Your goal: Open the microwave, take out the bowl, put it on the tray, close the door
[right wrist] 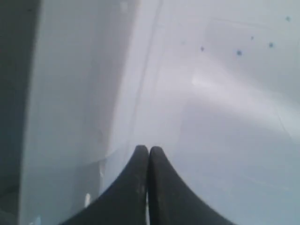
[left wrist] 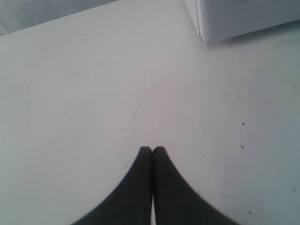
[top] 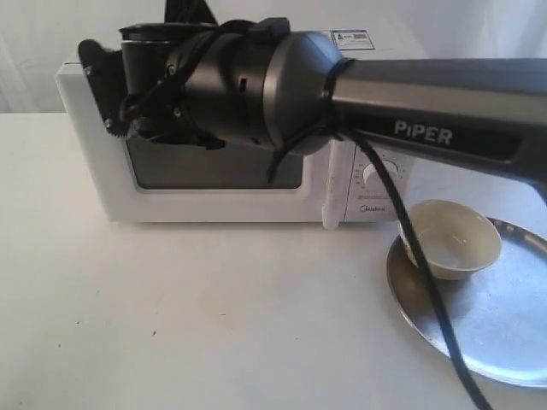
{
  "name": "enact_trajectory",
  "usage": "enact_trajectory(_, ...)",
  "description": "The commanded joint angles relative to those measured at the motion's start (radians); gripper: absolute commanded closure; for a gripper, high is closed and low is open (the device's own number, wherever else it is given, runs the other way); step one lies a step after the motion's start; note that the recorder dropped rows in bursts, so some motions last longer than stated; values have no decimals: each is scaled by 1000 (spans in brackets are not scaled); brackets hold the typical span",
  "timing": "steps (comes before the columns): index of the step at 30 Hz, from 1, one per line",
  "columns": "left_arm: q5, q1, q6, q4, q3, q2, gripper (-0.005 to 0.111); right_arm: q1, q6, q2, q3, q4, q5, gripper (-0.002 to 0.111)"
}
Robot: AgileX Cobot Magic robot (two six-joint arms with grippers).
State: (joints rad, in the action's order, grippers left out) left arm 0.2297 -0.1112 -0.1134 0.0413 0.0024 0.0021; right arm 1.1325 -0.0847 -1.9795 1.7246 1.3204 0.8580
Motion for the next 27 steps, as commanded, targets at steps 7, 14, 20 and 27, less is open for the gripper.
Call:
enact_trajectory(7,3,3,4,-8,-2,-2,107,-109,379,14,-5,64,196,108)
enact_trajectory(14,3,3,4,-8,-2,-2,107,-123,555,192,-157,-14,262,108)
enact_trajectory(20,3,3,4,-8,-2,-2,107,-117,581,483,-471,-94,44,108)
enact_trajectory(27,3,3,4,-8,-2,-2,107,-117,960,824,-891,-46,-421,108)
